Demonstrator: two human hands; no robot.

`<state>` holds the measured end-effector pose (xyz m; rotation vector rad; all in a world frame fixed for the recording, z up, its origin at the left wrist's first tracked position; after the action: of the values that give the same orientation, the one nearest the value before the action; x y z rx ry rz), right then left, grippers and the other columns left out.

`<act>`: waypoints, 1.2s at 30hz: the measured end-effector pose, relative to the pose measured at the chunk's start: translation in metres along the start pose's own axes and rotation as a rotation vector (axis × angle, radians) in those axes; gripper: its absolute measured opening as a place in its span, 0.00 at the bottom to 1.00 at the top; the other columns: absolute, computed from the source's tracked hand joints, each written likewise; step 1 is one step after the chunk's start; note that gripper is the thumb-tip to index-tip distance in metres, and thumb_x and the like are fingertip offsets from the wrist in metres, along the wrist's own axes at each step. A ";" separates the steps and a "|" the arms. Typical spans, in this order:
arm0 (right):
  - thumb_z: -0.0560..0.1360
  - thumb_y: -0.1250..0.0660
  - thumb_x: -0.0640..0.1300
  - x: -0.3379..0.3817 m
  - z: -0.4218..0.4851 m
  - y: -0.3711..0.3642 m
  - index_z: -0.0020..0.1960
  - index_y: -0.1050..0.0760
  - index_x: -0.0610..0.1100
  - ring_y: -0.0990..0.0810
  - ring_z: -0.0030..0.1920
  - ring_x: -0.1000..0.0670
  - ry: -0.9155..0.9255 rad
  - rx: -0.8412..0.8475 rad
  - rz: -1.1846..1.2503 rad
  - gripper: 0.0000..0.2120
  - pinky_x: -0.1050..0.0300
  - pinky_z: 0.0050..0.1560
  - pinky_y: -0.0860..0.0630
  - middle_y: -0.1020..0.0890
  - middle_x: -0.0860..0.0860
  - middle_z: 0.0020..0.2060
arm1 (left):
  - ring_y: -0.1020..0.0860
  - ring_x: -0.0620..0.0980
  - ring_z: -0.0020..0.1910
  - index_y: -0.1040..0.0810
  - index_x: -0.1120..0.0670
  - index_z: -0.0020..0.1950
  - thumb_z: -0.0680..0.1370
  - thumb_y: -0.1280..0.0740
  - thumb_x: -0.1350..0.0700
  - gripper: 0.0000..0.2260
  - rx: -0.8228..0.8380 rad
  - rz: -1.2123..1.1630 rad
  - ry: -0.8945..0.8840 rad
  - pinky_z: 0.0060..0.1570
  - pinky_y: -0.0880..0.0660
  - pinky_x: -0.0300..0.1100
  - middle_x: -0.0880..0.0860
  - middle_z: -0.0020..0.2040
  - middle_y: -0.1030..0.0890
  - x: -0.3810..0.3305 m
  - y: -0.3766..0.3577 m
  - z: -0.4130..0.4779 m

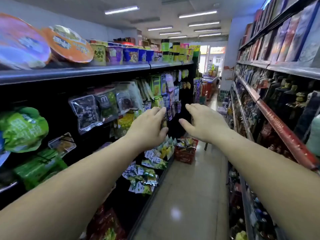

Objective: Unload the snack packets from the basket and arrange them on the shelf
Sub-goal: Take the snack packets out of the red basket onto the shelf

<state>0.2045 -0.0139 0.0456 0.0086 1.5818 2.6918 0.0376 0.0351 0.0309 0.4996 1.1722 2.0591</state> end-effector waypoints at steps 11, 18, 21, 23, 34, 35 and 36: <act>0.78 0.40 0.57 -0.052 0.060 -0.183 0.65 0.22 0.51 0.21 0.61 0.44 -0.110 0.268 0.111 0.20 0.47 0.53 0.21 0.19 0.50 0.58 | 0.33 0.55 0.75 0.37 0.56 0.80 0.81 0.36 0.48 0.29 0.200 -0.131 0.122 0.70 0.32 0.48 0.54 0.76 0.32 0.057 -0.179 0.045; 0.77 0.39 0.61 -0.118 0.126 -0.300 0.64 0.22 0.53 0.22 0.64 0.45 -0.228 0.382 0.147 0.21 0.46 0.58 0.22 0.19 0.52 0.61 | 0.33 0.54 0.75 0.39 0.55 0.81 0.81 0.35 0.49 0.30 0.329 -0.300 0.178 0.69 0.30 0.49 0.53 0.77 0.32 0.104 -0.324 0.123; 0.75 0.40 0.65 -0.159 0.145 -0.339 0.70 0.25 0.54 0.24 0.68 0.49 -0.323 0.381 0.223 0.27 0.47 0.64 0.24 0.21 0.55 0.66 | 0.34 0.54 0.76 0.40 0.56 0.81 0.79 0.34 0.48 0.33 0.394 -0.382 0.208 0.73 0.33 0.47 0.54 0.78 0.33 0.113 -0.392 0.149; 0.77 0.39 0.64 -0.191 0.154 -0.360 0.72 0.26 0.54 0.26 0.69 0.50 -0.380 0.389 0.247 0.27 0.48 0.65 0.25 0.22 0.56 0.68 | 0.34 0.54 0.77 0.40 0.56 0.81 0.79 0.33 0.48 0.33 0.431 -0.417 0.202 0.74 0.35 0.46 0.55 0.78 0.33 0.113 -0.432 0.170; 0.79 0.38 0.60 -0.388 0.206 -0.493 0.74 0.27 0.51 0.27 0.71 0.51 -0.499 0.457 0.221 0.26 0.54 0.64 0.27 0.22 0.55 0.69 | 0.31 0.53 0.74 0.34 0.57 0.78 0.79 0.32 0.52 0.29 0.540 -0.543 0.215 0.73 0.33 0.46 0.54 0.76 0.30 0.065 -0.618 0.336; 0.79 0.39 0.61 -0.407 0.216 -0.508 0.73 0.27 0.51 0.27 0.70 0.50 -0.496 0.466 0.228 0.26 0.53 0.63 0.26 0.22 0.55 0.68 | 0.31 0.53 0.74 0.34 0.57 0.78 0.79 0.32 0.52 0.29 0.553 -0.533 0.209 0.73 0.33 0.45 0.55 0.75 0.29 0.062 -0.635 0.350; 0.79 0.39 0.60 -0.424 0.226 -0.521 0.73 0.27 0.51 0.26 0.70 0.50 -0.495 0.473 0.237 0.25 0.53 0.63 0.26 0.22 0.54 0.68 | 0.31 0.53 0.74 0.34 0.58 0.78 0.79 0.32 0.52 0.29 0.567 -0.528 0.205 0.73 0.34 0.45 0.54 0.75 0.29 0.060 -0.650 0.365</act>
<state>0.6393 0.4286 -0.2976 0.8392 2.0655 2.1240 0.4761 0.5146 -0.3395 0.1979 1.8003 1.3383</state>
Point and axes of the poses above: each hand's wrist, its own z-axis towards the middle knuckle, its own y-axis out of the back of the hand, x = y × z, the point moved 6 cm from there along z, towards the middle knuckle
